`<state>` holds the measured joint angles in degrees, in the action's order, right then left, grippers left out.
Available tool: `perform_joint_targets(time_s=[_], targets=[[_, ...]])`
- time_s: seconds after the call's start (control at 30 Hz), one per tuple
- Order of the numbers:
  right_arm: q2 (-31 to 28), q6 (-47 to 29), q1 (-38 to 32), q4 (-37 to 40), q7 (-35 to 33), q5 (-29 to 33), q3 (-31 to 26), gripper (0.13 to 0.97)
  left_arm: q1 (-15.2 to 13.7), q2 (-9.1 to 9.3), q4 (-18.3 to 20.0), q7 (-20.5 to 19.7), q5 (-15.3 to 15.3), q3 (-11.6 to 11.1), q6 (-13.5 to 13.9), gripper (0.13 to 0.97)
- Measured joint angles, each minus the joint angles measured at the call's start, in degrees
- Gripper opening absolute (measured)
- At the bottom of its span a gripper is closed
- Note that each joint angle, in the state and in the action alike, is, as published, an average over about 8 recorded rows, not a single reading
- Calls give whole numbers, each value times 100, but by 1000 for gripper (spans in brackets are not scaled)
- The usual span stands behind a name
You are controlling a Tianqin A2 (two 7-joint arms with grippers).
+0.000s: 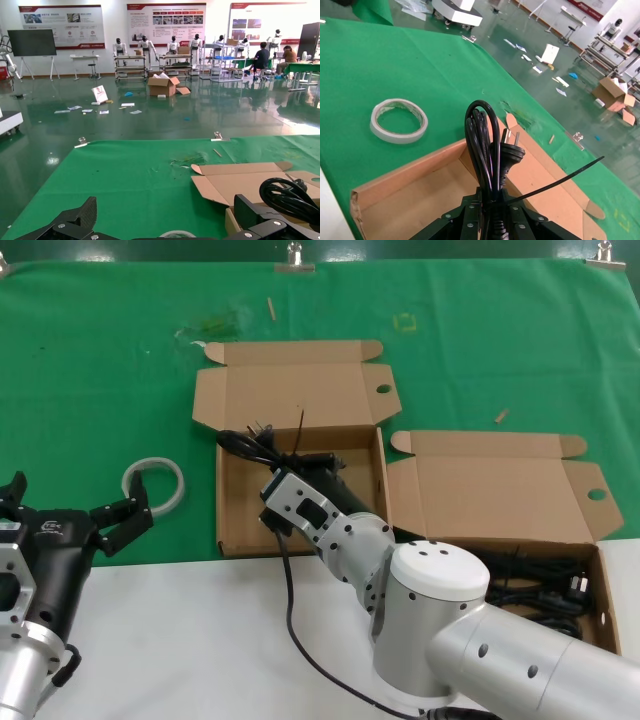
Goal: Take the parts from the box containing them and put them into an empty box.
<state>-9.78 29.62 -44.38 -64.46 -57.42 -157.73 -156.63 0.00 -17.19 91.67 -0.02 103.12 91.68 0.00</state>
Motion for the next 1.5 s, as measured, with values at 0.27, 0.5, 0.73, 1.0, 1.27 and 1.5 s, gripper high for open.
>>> perform_joint_targets(time_s=[0.27, 0.5, 0.73, 1.0, 1.27, 1.5], targets=[[0, -73, -60, 133, 168, 0, -80, 200, 0, 0, 0, 0, 0, 0, 0, 965], [0, -75, -61, 136, 172, 0, -81, 208, 0, 0, 0, 0, 0, 0, 0, 965], [0, -75, -61, 136, 172, 0, -81, 255, 0, 0, 0, 0, 0, 0, 0, 965], [0, -75, -61, 136, 172, 0, -81, 351, 0, 0, 0, 0, 0, 0, 0, 965], [0, -115, 1, 97, 246, 75, 10, 495, 0, 0, 0, 0, 0, 0, 0, 965], [0, -300, 291, -86, 602, 425, 434, 620, 0, 0, 0, 0, 0, 0, 0, 965]])
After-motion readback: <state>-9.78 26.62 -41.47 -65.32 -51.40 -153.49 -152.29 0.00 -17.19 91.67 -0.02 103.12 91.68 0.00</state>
